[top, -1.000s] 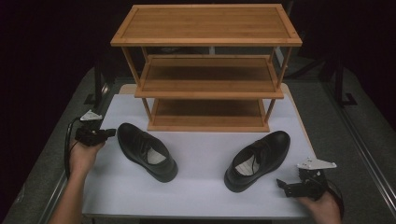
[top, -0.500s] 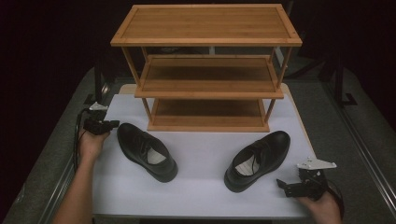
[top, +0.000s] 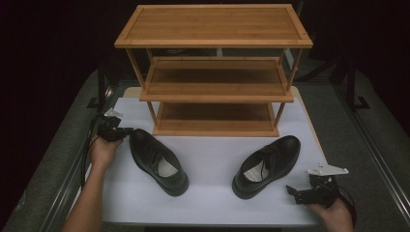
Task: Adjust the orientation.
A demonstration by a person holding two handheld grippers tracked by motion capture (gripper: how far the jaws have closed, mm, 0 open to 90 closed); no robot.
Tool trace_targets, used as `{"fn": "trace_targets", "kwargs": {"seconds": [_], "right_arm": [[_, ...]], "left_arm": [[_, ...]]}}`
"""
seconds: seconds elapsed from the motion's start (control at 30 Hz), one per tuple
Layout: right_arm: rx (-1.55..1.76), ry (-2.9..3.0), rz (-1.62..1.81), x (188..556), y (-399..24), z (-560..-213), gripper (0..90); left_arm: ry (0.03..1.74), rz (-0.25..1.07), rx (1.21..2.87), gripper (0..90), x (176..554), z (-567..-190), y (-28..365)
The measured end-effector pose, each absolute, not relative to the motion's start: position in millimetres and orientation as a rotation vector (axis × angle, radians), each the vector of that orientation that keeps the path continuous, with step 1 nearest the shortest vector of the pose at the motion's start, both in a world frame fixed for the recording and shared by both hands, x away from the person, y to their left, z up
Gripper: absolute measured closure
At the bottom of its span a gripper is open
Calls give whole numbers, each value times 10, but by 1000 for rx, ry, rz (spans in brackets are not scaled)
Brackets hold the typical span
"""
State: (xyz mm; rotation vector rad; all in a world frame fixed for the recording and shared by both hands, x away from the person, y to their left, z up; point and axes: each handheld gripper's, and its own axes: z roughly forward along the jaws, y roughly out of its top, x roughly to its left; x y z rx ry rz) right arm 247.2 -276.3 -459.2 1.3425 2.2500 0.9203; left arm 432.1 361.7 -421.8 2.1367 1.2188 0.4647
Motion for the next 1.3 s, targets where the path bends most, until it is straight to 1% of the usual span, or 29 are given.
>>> {"fn": "trace_targets", "kwargs": {"seconds": [0.2, 0.3, 0.53, 0.8, 0.83, 0.93, 1.2, 1.3], "right_arm": [[1342, 2250, 920, 2472, -2763, -4592, 0], [1342, 2250, 920, 2472, -2762, -4592, 0], [1342, 2250, 920, 2472, -2762, -4592, 0], [1343, 2250, 920, 2473, -2763, -4592, 0], [1343, 2250, 920, 2473, -2763, -4592, 0], [1342, 2250, 920, 2473, -2763, -4592, 0], [1342, 2249, 921, 2471, -2762, -4592, 0], [1342, 2250, 920, 2471, -2762, -4592, 0]], "left_arm": [[1160, 438, 2155, 900, 4244, -4206, 3388], [1110, 414, 2181, 900, 4185, -4230, 3199], [1063, 391, 2153, 900, 4121, -4279, 3027], [1045, 367, 2152, 900, 4120, -4263, 3071], [1042, 388, 2147, 900, 4096, -4227, 3096], [1042, 396, 2139, 900, 4057, -4186, 3133], [1033, 386, 2128, 900, 3777, -4075, 3279], [1021, 373, 2125, 900, 3586, -4053, 3337]]}}
